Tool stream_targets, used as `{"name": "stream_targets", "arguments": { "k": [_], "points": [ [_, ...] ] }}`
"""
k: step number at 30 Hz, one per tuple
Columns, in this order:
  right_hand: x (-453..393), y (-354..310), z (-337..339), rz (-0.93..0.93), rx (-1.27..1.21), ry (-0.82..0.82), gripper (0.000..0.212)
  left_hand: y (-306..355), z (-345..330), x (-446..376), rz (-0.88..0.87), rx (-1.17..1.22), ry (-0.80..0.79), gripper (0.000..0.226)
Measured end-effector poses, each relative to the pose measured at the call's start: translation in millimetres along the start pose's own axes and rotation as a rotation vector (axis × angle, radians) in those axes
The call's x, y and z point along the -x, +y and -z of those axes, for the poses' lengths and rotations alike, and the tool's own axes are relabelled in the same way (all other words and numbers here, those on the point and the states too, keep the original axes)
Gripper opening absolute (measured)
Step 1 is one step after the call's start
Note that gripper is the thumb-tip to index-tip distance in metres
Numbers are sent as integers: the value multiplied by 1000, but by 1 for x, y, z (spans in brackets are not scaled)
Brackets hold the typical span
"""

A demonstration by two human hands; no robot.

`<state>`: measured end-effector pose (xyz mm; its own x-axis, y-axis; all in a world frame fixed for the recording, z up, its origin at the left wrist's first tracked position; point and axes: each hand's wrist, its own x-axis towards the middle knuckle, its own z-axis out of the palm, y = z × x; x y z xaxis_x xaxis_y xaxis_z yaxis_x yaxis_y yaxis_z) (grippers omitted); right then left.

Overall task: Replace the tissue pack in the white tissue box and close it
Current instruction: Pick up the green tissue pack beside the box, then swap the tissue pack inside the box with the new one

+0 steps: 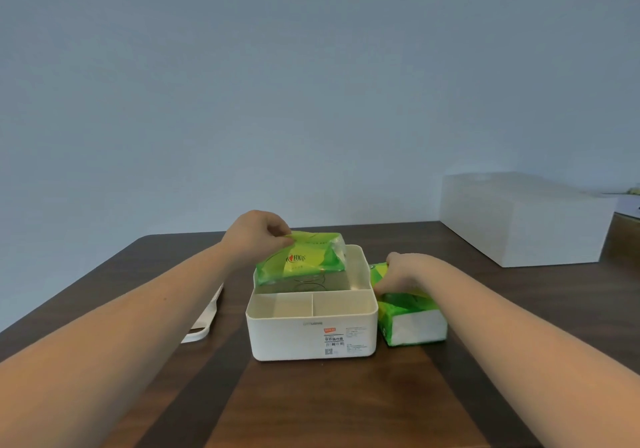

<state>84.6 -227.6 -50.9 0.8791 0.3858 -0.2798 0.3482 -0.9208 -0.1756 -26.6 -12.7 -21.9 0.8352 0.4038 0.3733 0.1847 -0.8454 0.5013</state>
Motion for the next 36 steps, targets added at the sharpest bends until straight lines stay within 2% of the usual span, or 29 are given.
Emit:
{"name": "stream_targets", "arguments": {
  "k": [4, 10, 13, 16, 21, 26, 31, 36],
  "points": [
    [-9, -2, -12, -20, 5, 31, 102, -3, 3, -4, 4, 106, 110, 14],
    [-14, 1, -9, -34, -71, 98, 97, -11, 15, -11, 53, 259, 276, 13],
    [-16, 3, -1, -47, -108, 148, 95, -18, 22, -16, 80, 214, 364, 17],
    [-20, 0, 13, -49, -184, 265, 99, -27, 24, -21, 140, 110, 412, 21],
    [-18, -21, 45, 28, -275, 415, 97, -53, 15, -27, 247, -29, 342, 25],
    [-9, -52, 65, 188, -287, 444, 99, -66, -3, -31, 287, -91, 292, 27],
    [1, -81, 60, 414, -204, 396, 91, -83, -14, -42, 292, -129, 263, 26],
    [4, -96, 46, 631, 7, 242, 90, -98, -24, -59, 293, -199, 185, 24]
  ]
}}
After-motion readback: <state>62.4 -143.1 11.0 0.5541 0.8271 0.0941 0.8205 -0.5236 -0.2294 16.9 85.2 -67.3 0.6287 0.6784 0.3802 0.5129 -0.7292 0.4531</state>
